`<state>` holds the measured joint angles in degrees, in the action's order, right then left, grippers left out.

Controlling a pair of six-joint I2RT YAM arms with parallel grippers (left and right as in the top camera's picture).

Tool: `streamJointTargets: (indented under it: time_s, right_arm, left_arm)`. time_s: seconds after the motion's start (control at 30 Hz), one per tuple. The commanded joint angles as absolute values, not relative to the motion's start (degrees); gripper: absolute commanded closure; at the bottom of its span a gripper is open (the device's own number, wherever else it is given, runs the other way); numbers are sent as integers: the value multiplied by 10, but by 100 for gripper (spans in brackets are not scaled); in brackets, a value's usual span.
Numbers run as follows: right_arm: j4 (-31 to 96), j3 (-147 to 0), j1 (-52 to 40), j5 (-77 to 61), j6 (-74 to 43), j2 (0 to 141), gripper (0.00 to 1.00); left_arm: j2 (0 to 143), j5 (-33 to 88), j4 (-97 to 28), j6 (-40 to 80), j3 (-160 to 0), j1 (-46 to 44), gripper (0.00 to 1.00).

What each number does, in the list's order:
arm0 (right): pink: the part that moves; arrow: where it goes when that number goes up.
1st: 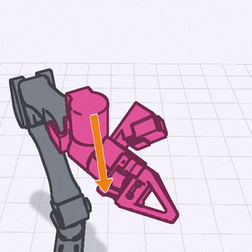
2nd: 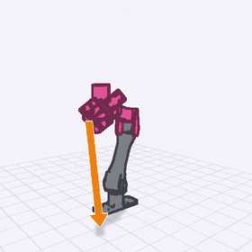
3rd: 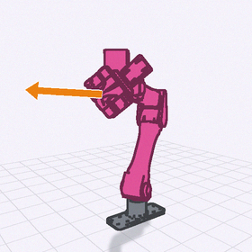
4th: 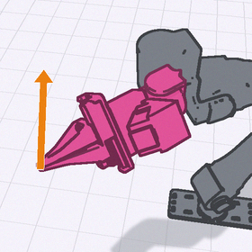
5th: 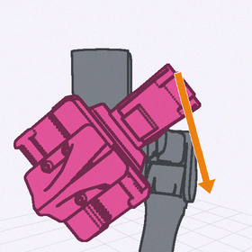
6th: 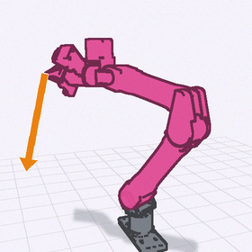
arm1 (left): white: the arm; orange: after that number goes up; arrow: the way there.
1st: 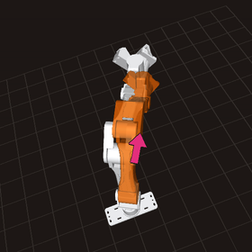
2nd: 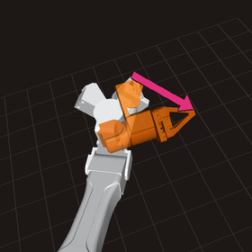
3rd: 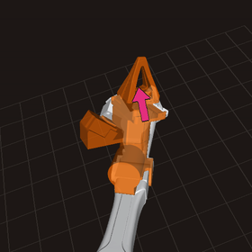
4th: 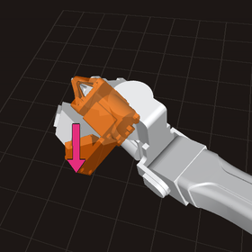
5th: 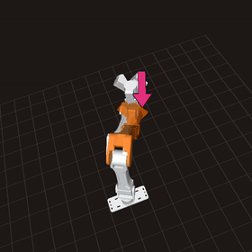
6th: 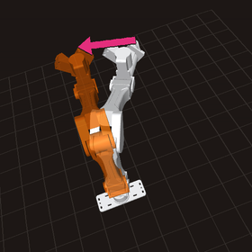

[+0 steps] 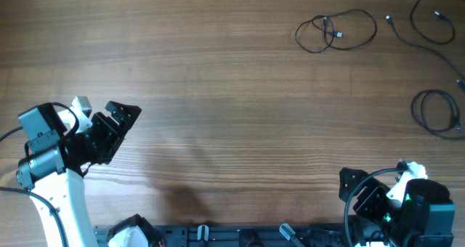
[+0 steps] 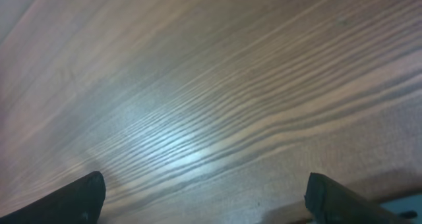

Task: Untangle cables

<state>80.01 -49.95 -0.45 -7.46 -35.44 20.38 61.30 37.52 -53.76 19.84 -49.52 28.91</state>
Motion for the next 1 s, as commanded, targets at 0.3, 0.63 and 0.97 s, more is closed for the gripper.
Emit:
streamJointTargets:
  time_s: [0.3,0.63,0.97]
  right_arm:
    - [818,-497,-8,-59,-375,193,0]
    - [837,-497,-8,-49,-375,192,0]
    - [837,-497,-8,-48,-375,192,0]
  left_arm:
    - [615,374,-536,201,-498,291,0]
    - [615,374,-536,201,-498,291,0]
    - [615,374,-536,201,-498,291,0]
